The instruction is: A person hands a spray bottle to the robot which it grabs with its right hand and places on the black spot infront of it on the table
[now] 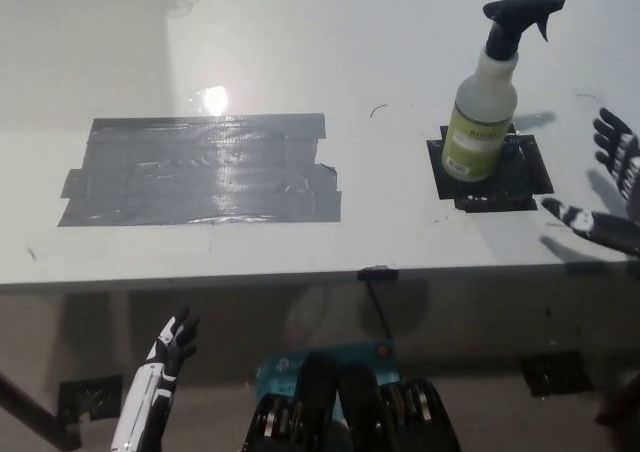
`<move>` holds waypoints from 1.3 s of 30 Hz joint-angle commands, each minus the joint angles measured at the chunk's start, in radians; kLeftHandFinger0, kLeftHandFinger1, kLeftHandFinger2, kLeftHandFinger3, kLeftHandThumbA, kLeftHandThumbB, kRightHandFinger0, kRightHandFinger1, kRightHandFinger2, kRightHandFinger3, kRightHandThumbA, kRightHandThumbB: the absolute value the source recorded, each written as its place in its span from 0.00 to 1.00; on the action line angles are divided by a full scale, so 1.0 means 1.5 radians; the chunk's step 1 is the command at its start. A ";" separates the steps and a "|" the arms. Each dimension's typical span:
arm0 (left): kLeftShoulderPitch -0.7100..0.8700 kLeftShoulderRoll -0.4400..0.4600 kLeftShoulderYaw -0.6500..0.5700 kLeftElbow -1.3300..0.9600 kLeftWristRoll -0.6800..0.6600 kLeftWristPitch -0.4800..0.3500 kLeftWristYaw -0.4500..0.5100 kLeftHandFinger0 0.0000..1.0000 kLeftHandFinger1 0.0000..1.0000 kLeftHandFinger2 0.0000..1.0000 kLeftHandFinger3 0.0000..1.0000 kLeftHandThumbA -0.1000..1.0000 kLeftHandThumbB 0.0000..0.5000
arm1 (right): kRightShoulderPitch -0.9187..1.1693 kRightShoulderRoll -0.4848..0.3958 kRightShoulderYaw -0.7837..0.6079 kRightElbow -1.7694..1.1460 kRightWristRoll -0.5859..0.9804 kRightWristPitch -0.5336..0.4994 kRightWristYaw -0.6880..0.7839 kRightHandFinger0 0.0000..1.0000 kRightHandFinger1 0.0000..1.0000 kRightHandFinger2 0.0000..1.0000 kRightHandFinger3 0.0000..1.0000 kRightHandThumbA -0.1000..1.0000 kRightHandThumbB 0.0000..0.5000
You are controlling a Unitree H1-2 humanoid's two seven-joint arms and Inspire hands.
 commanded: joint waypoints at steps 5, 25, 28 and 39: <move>-0.016 0.011 0.007 -0.017 0.007 -0.012 0.002 1.00 1.00 1.00 1.00 1.00 0.02 | 0.156 0.020 0.031 -0.320 0.035 0.031 0.018 1.00 1.00 1.00 1.00 1.00 0.93; -0.015 0.011 0.005 -0.018 0.008 -0.003 0.000 1.00 1.00 1.00 1.00 1.00 0.06 | 0.206 0.086 0.169 -0.129 -0.053 0.008 0.022 1.00 1.00 1.00 1.00 1.00 0.86; -0.013 0.011 0.002 -0.013 0.008 -0.011 0.000 1.00 1.00 1.00 1.00 1.00 0.00 | 0.210 0.083 0.170 -0.121 -0.054 0.007 0.025 1.00 1.00 1.00 1.00 1.00 0.78; -0.004 0.008 0.001 -0.016 0.012 0.002 0.001 1.00 1.00 1.00 1.00 1.00 0.05 | 0.214 0.071 0.178 -0.099 -0.053 -0.008 0.038 1.00 1.00 1.00 1.00 1.00 0.78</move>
